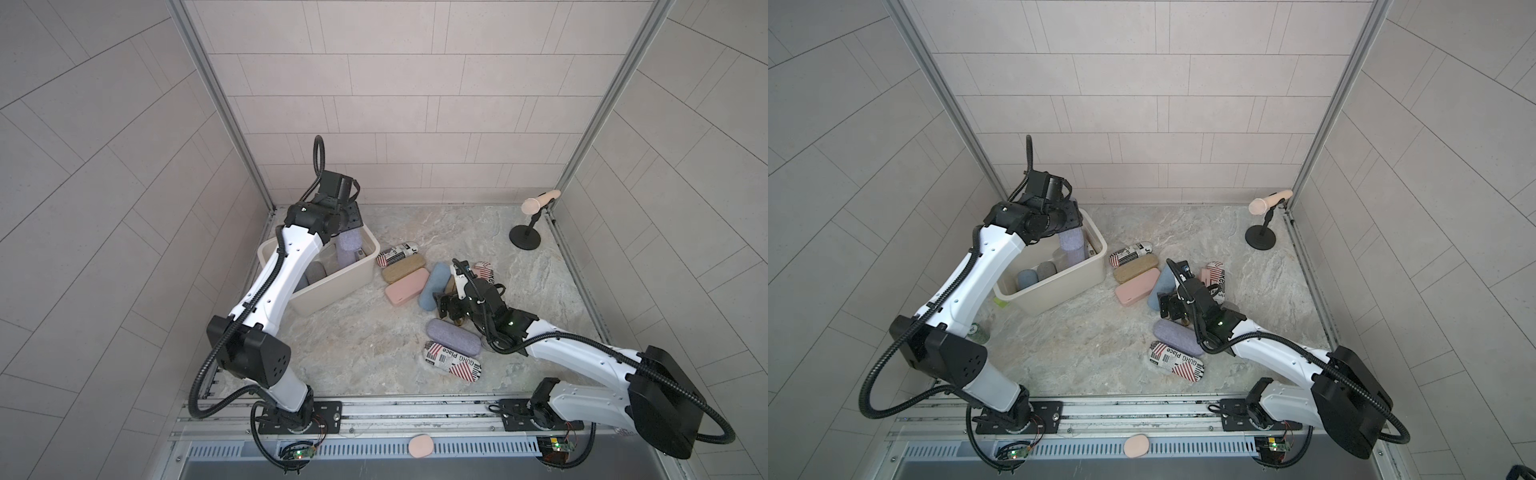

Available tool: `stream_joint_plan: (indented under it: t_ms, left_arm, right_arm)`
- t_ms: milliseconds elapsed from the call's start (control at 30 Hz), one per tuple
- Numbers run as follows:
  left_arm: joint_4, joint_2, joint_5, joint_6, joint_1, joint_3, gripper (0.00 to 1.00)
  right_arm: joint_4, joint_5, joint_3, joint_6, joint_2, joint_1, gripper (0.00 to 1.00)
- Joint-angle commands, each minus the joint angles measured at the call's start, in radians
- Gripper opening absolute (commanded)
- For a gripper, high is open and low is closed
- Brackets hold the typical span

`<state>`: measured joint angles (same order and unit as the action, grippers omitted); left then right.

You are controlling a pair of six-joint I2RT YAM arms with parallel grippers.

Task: Put the glasses cases into the storage boxes
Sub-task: Place the glasses case in the storage box.

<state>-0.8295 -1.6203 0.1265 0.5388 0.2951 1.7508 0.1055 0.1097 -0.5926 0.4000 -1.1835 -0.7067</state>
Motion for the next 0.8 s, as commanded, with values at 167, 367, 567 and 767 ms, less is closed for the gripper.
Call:
stream_joint_plan:
  t_ms: [167, 367, 567, 767]
  left_arm:
    - [0.246, -0.044, -0.067, 0.18, -0.087, -0.234, 0.48]
    - [0.28, -0.108, -0.05, 0.205, -0.091, -0.278, 0.48]
    - [0.277, -0.181, -0.075, 0.208, -0.092, -0.284, 0.48]
    - [0.278, -0.248, -0.12, 0.219, -0.093, -0.304, 0.48]
  right_arm:
    - [-0.006, 0.02, -0.021, -0.005, 0.023, -0.004, 0.96]
    - [-0.009, 0.024, -0.021, -0.002, 0.032, -0.004, 0.96]
    - [-0.011, 0.026, -0.02, -0.003, 0.03, -0.004, 0.96]
    - [-0.016, 0.035, -0.021, -0.006, 0.027, -0.004, 0.96]
